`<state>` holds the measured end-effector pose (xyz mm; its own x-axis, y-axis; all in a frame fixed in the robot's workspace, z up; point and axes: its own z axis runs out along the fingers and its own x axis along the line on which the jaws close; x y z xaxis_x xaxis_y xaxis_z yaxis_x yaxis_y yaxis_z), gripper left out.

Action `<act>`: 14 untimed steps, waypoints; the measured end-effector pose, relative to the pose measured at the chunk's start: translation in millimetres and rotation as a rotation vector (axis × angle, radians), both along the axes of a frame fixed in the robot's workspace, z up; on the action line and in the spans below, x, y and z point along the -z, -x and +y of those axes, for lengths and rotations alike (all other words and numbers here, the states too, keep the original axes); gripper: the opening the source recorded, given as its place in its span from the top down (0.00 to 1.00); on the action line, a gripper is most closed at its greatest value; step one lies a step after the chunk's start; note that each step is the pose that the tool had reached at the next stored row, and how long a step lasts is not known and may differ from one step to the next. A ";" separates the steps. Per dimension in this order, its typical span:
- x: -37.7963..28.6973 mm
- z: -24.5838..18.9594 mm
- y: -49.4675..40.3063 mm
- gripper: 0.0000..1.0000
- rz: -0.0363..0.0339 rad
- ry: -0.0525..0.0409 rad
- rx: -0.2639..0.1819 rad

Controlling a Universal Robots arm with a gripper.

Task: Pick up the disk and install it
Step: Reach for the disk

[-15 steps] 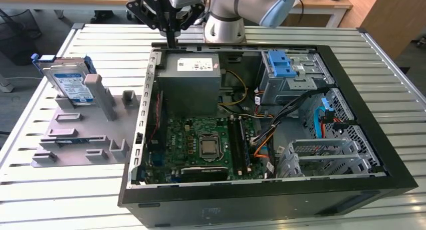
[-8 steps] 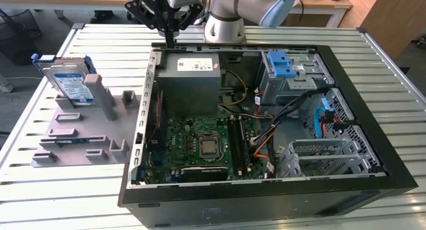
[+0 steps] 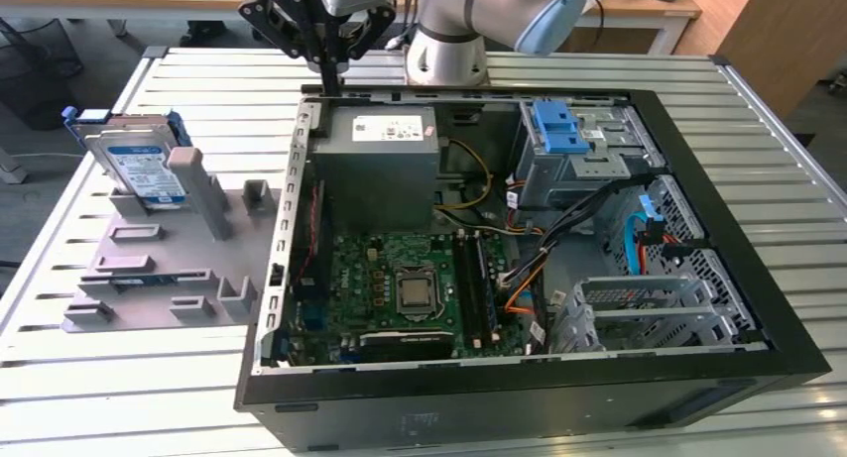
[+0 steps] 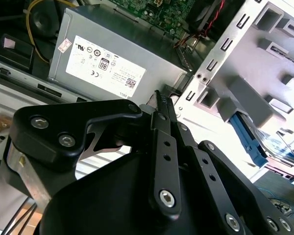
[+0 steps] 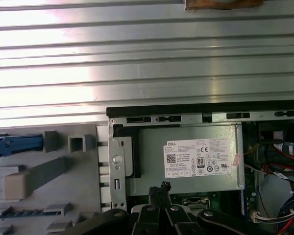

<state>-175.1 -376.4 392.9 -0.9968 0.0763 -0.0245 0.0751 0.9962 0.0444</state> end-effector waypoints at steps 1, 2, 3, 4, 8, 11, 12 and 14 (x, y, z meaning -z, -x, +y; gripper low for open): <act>0.0 0.0 0.7 0.89 0.0000 0.0001 0.000; 0.0 0.1 1.4 0.89 0.0000 0.0000 0.000; 0.0 0.1 2.0 0.89 0.0000 0.0000 0.000; 0.0 0.1 2.7 0.89 0.0000 0.0001 0.000; 0.0 0.4 5.9 0.89 0.0000 0.0001 0.000; 0.1 0.9 8.7 0.89 0.0000 0.0000 0.000; 0.2 1.2 9.6 0.89 -0.0001 -0.0001 0.000; 0.1 1.8 11.4 0.89 0.0001 0.0001 0.000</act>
